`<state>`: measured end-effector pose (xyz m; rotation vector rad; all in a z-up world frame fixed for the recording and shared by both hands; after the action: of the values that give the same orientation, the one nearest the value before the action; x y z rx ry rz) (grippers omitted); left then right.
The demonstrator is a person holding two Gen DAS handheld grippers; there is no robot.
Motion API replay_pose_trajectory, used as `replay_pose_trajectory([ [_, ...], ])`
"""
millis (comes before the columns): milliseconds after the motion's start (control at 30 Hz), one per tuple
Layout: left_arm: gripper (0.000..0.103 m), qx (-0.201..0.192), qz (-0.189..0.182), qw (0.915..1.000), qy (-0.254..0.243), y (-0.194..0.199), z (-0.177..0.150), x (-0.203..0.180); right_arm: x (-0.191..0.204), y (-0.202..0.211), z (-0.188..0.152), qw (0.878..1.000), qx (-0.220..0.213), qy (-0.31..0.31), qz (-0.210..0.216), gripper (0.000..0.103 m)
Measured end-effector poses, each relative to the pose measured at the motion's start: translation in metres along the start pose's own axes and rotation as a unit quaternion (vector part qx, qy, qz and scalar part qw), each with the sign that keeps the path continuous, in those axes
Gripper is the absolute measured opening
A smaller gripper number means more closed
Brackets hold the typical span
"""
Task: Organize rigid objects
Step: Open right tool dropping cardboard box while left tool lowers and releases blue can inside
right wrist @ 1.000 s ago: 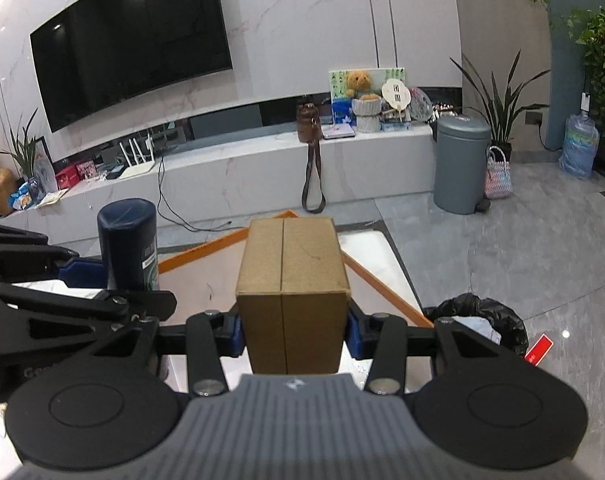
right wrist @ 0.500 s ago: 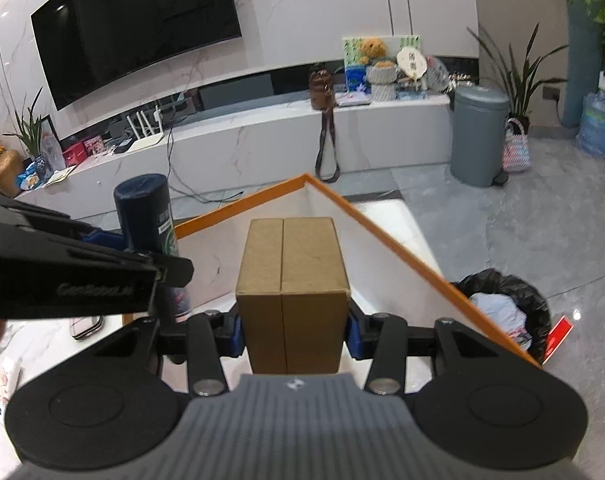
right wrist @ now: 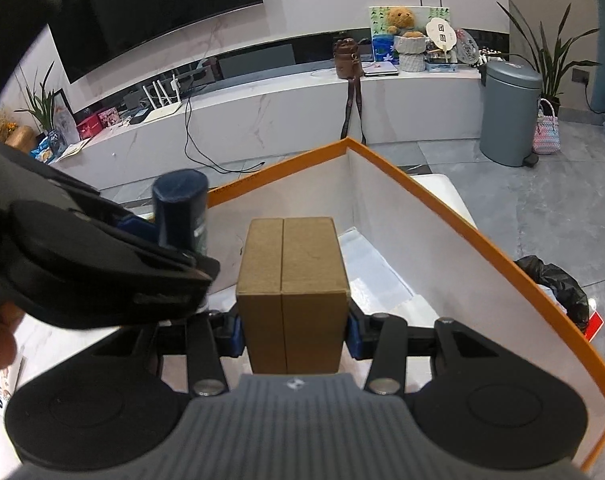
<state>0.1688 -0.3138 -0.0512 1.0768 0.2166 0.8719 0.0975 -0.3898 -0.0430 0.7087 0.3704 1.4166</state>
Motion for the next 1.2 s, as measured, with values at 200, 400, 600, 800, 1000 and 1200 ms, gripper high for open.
replay_pose_trajectory([
  [200, 0.038, 0.014, -0.006, 0.9999, 0.006, -0.017, 0.005, 0.002, -0.006, -0.012, 0.002, 1.000, 0.016, 0.001, -0.002, 0.045],
  [400, 0.053, 0.012, -0.016, 0.9982, 0.057, -0.028, 0.013, 0.013, -0.014, -0.018, 0.010, 0.999, 0.009, -0.024, -0.023, 0.057],
  [600, 0.060, 0.000, -0.015, 0.9989, 0.044, -0.023, 0.019, 0.012, -0.023, -0.021, 0.010, 0.999, 0.016, -0.040, -0.031, 0.064],
  [800, 0.060, -0.016, -0.026, 0.9976, 0.062, -0.018, 0.023, 0.013, -0.023, -0.014, 0.010, 0.998, 0.007, -0.043, -0.047, 0.067],
  [1000, 0.062, -0.020, -0.024, 0.9973, 0.066, -0.012, 0.024, 0.015, -0.023, -0.009, 0.014, 0.998, 0.003, -0.044, -0.045, 0.068],
  [1200, 0.064, -0.024, -0.017, 0.9974, 0.067, -0.004, 0.024, 0.019, -0.020, -0.006, 0.019, 0.998, -0.002, -0.037, -0.041, 0.068],
])
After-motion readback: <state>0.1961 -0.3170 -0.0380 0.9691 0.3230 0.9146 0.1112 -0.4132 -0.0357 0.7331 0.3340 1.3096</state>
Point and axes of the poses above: each gripper's, at about its wrist camera, not at the fingertips, and y roughly against the way its jaws point, x to its left, z to its top, the point moved 7 cm from there along -y, roughly the way its jaws point, and after that the axes turned 3 degrees about -x, right-handed, at the moved point
